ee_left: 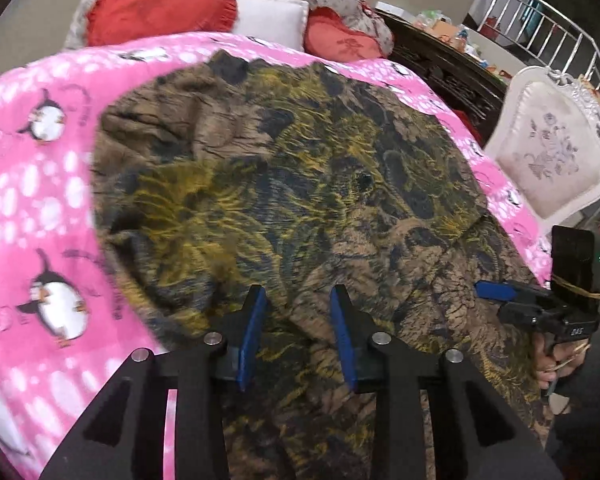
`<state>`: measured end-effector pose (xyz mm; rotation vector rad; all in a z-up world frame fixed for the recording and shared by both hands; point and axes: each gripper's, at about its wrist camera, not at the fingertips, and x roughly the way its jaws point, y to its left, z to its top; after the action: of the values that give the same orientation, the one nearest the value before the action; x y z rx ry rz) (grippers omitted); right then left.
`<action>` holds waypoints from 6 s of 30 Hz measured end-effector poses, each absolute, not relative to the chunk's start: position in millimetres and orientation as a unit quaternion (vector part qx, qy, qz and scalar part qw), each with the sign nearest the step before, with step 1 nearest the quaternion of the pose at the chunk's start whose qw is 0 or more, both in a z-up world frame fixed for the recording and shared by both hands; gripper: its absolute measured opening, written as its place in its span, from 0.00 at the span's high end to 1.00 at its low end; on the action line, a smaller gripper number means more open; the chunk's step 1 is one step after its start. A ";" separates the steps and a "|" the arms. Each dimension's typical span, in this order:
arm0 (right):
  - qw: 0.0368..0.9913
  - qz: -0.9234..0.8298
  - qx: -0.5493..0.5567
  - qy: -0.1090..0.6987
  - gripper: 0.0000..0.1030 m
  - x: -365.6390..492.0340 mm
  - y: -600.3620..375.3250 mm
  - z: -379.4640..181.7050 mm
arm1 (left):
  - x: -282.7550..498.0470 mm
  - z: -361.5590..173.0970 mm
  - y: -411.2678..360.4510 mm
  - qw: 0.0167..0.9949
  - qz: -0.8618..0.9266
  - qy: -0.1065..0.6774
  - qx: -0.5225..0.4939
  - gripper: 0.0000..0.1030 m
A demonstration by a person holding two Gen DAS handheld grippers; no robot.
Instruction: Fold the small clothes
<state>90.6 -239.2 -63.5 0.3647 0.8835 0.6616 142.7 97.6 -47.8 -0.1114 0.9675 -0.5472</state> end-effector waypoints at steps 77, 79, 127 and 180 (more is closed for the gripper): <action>0.898 0.116 -0.010 0.425 0.36 293.5 -285.4 -44.7 | 136.1 -73.8 119.1 0.896 -0.078 0.373 -0.227 0.88; 0.899 0.104 -0.038 0.423 0.36 289.7 -275.4 -39.4 | 135.8 -70.3 119.4 0.896 -0.074 0.373 -0.230 0.88; 0.887 0.077 -0.073 0.449 0.10 158.8 -202.8 -20.6 | 117.4 -27.9 68.2 0.895 -0.066 0.418 -0.144 0.81; 0.893 0.159 0.030 0.421 0.35 -140.4 -389.1 -7.6 | -152.6 -62.0 129.3 0.818 -0.204 0.496 -0.208 1.00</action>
<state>-140.4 -389.1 -7.6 0.0621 0.8732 0.3292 -152.6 129.3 -62.0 -0.4435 1.0564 -0.4349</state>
